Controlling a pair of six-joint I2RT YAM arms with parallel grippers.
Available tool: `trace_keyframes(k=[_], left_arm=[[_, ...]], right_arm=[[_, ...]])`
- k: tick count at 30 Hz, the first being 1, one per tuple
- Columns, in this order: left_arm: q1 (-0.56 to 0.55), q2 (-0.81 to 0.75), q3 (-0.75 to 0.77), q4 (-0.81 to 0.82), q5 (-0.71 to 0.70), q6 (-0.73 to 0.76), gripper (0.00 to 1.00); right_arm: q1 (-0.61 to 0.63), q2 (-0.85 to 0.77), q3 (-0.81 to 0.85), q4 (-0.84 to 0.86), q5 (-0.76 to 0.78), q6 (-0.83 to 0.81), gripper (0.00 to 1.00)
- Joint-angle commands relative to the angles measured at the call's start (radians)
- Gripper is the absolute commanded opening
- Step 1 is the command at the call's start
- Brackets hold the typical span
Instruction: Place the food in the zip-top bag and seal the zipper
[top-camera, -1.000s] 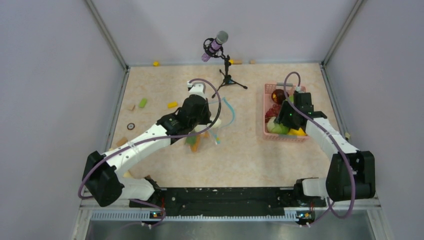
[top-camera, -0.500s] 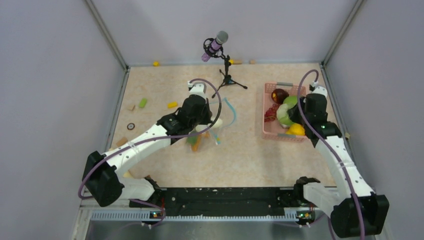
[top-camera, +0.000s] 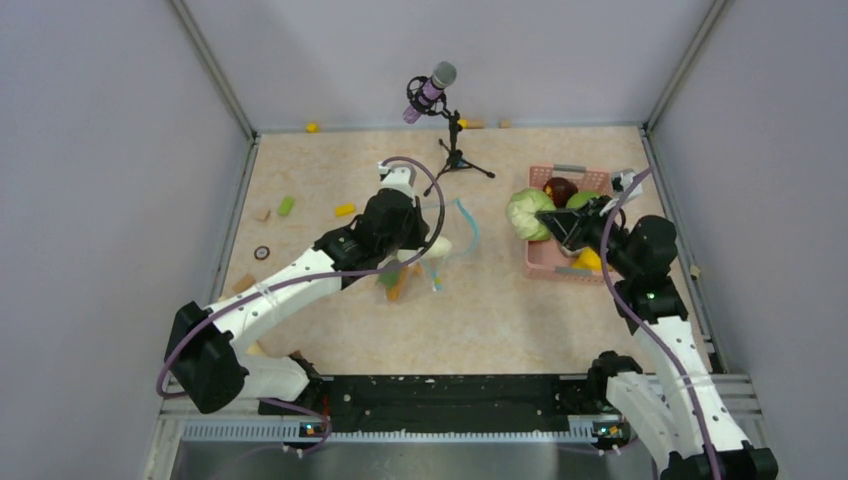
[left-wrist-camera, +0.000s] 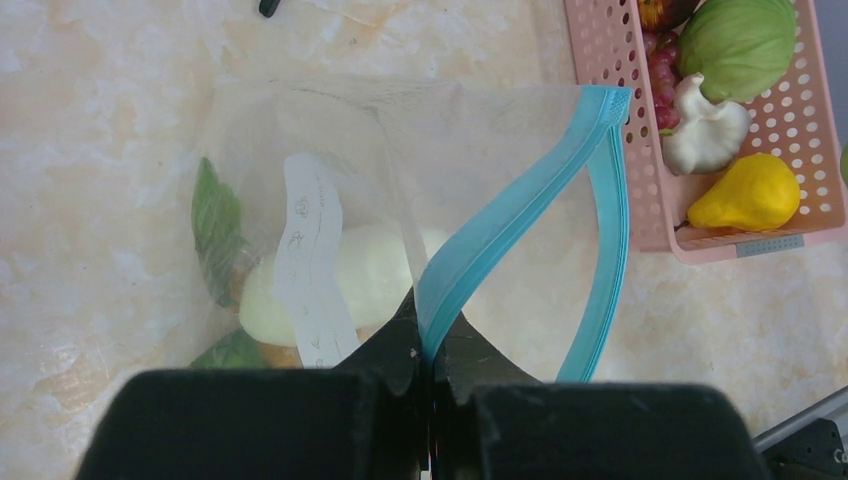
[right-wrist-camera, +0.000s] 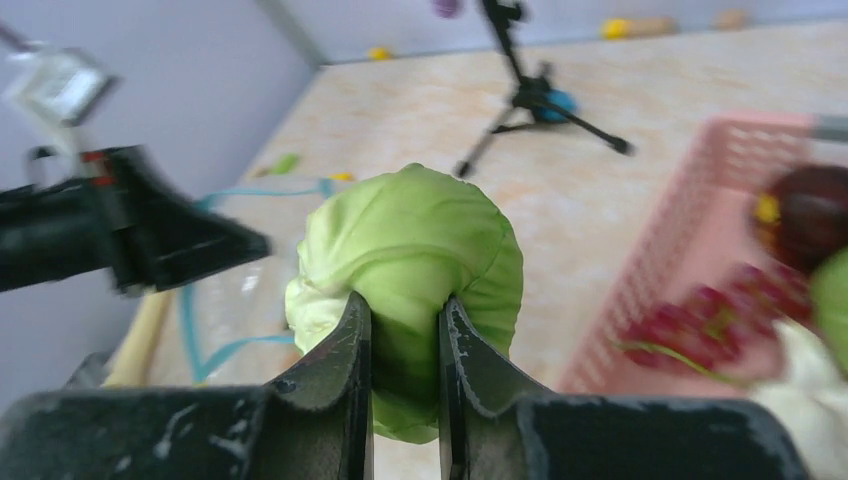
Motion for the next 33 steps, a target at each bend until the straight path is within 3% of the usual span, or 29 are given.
trace_keyframes(k=[1,4,9,17,24,33], left_arm=[[0.004,-0.003,-0.004,0.069,0.043,0.001,0.0],[0.003,-0.001,-0.009,0.087,0.069,0.008,0.0],[0.002,0.001,-0.008,0.098,0.104,0.024,0.0],[0.002,-0.023,-0.021,0.12,0.184,0.055,0.0],[0.002,-0.031,-0.012,0.098,0.219,0.089,0.0],[0.002,-0.043,0.003,0.072,0.183,0.092,0.0]], right_arm=[[0.011,0.026,-0.047,0.446,-0.406,0.161,0.0],[0.08,0.082,-0.053,0.53,-0.445,0.174,0.0],[0.259,0.194,0.003,0.52,-0.404,0.073,0.0],[0.334,0.356,0.053,0.534,-0.289,0.056,0.0],[0.438,0.467,0.132,0.361,-0.124,-0.071,0.0],[0.476,0.475,0.123,0.108,0.064,-0.235,0.0]])
